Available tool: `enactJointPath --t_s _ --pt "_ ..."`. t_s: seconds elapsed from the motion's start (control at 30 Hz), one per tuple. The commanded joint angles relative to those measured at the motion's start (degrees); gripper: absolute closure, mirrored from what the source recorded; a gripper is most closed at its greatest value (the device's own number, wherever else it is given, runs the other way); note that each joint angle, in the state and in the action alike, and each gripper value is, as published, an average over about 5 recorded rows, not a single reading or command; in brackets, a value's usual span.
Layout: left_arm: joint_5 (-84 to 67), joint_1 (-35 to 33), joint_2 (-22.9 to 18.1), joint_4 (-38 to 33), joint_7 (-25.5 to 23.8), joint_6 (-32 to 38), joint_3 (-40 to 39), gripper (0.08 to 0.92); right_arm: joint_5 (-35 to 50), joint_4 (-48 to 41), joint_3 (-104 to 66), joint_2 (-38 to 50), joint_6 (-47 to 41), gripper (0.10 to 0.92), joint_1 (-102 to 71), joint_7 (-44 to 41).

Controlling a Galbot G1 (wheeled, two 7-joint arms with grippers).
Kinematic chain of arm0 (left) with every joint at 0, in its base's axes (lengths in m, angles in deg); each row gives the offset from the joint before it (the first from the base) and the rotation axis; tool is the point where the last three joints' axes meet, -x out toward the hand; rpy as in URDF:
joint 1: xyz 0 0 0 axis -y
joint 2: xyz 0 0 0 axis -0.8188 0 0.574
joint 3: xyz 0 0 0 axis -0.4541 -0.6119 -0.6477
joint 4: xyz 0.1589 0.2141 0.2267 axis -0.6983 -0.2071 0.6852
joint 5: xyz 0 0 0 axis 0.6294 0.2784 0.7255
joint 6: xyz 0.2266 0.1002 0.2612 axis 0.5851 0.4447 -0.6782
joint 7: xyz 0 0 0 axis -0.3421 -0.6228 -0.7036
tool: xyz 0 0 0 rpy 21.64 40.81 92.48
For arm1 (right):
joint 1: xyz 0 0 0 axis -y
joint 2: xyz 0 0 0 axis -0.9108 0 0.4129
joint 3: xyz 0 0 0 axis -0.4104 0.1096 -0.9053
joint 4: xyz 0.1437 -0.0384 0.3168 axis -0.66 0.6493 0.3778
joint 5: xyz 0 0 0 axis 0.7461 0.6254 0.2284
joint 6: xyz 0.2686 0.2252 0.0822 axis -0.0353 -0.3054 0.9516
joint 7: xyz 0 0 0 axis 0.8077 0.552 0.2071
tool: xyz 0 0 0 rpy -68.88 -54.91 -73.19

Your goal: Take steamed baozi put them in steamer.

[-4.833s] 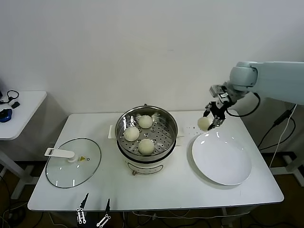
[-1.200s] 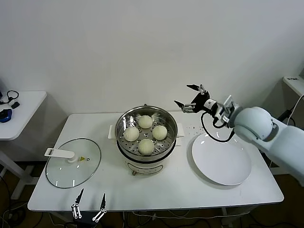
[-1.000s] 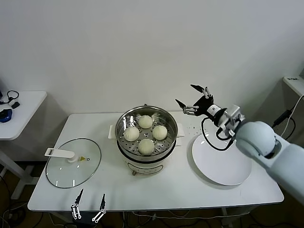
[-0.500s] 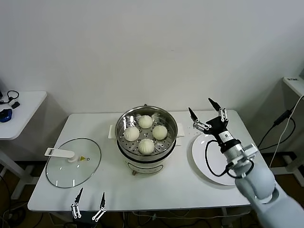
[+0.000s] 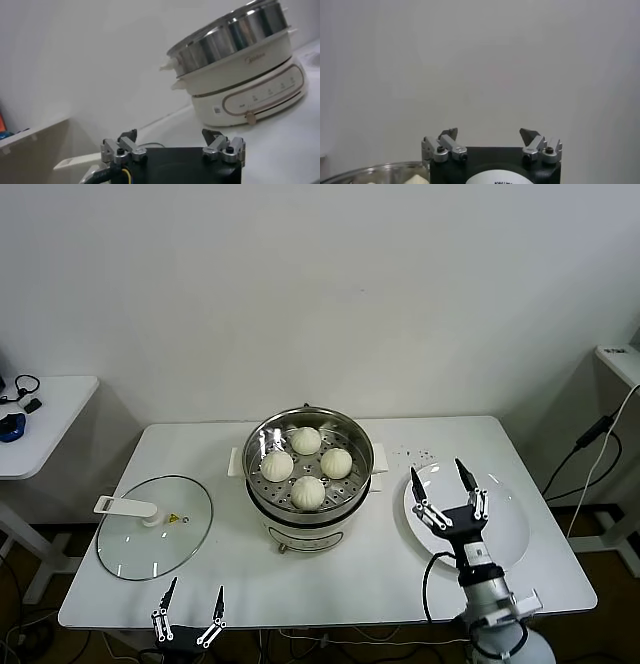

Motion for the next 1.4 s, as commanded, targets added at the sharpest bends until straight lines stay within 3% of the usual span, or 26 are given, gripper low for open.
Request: enactJointPath --t_s 0.03,0.4,1.4 --pt "-0.56 0.11 0.09 -0.35 -0.02 0.12 -0.03 0.177 -2.47 -3.2 0.01 -9.68 12.75 0.203 -9.92 -1.48" --pt "-1.18 0.15 0.06 -0.7 0.05 0.75 -0.03 0.177 -2.53 -5.58 3.58 -9.61 16.92 0.203 -11.89 0.09" --pt "-1.41 -0.05 0.04 -1.03 0.23 1.21 -0.14 0.177 -2.45 -7.64 5.94 -8.61 17.35 0.203 -12.31 1.09"
